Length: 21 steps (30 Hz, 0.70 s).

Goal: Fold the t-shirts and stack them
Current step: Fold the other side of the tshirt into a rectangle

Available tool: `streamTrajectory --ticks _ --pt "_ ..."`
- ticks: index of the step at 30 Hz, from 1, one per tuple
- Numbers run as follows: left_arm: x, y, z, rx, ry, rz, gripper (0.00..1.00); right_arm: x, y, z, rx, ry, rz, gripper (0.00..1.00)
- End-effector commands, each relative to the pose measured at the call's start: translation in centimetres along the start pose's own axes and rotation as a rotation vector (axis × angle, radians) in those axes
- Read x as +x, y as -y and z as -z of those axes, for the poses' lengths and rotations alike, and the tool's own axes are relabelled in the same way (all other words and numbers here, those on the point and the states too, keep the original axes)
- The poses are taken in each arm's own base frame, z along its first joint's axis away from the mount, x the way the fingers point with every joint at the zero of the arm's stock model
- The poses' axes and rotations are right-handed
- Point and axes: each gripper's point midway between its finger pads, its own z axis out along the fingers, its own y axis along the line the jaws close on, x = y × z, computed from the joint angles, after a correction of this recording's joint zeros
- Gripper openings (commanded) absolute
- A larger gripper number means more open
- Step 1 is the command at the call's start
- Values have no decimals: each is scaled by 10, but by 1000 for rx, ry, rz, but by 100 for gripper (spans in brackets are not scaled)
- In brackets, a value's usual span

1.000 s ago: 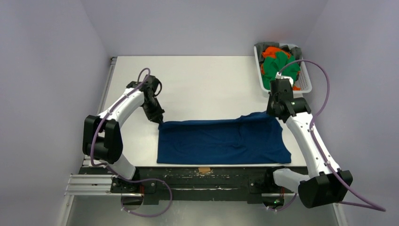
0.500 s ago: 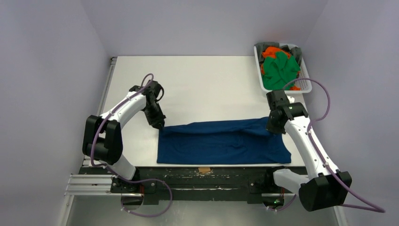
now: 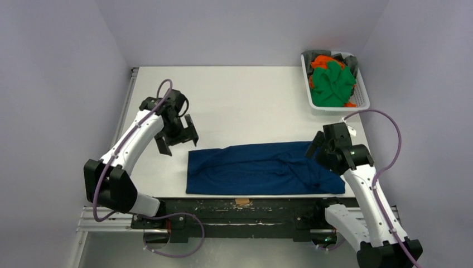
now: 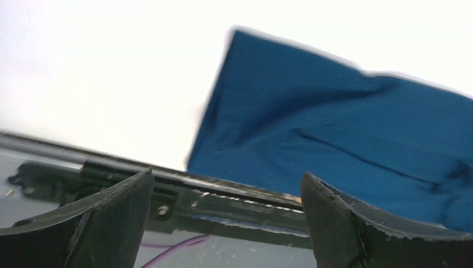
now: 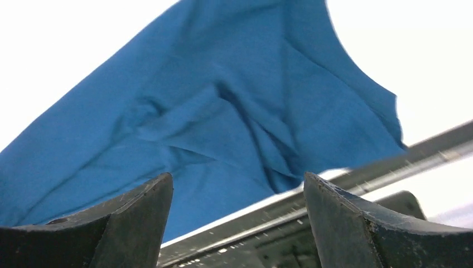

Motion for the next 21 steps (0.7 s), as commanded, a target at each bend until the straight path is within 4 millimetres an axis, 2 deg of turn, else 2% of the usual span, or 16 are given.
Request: streamTrajectory --ticks 1,3,4,6,10,13,15,18,21 --pt "-20 65 25 343 62 -78 100 -25 -76 -15 -326 67 78 85" --pt "-17 110 21 552 -16 -153 100 -28 -97 -30 -379 48 100 85" --pt "-15 124 9 591 -89 -175 100 -28 -105 -38 -391 34 115 86" --pt "-6 135 -7 608 -201 -208 100 -28 -115 -55 -386 -14 168 86" --pt "9 126 -40 525 -286 -197 100 -21 -123 -93 -332 -96 235 86" --pt "16 104 -55 424 -274 -176 100 1 -127 -109 -356 -191 257 84" --pt "20 87 -64 348 -267 -167 100 16 -122 -115 -351 -253 277 82" --pt "23 74 -73 275 -275 -162 100 39 -122 -104 -414 -359 306 78" --pt "22 70 -75 246 -280 -162 100 65 -123 -76 -520 -470 333 76"
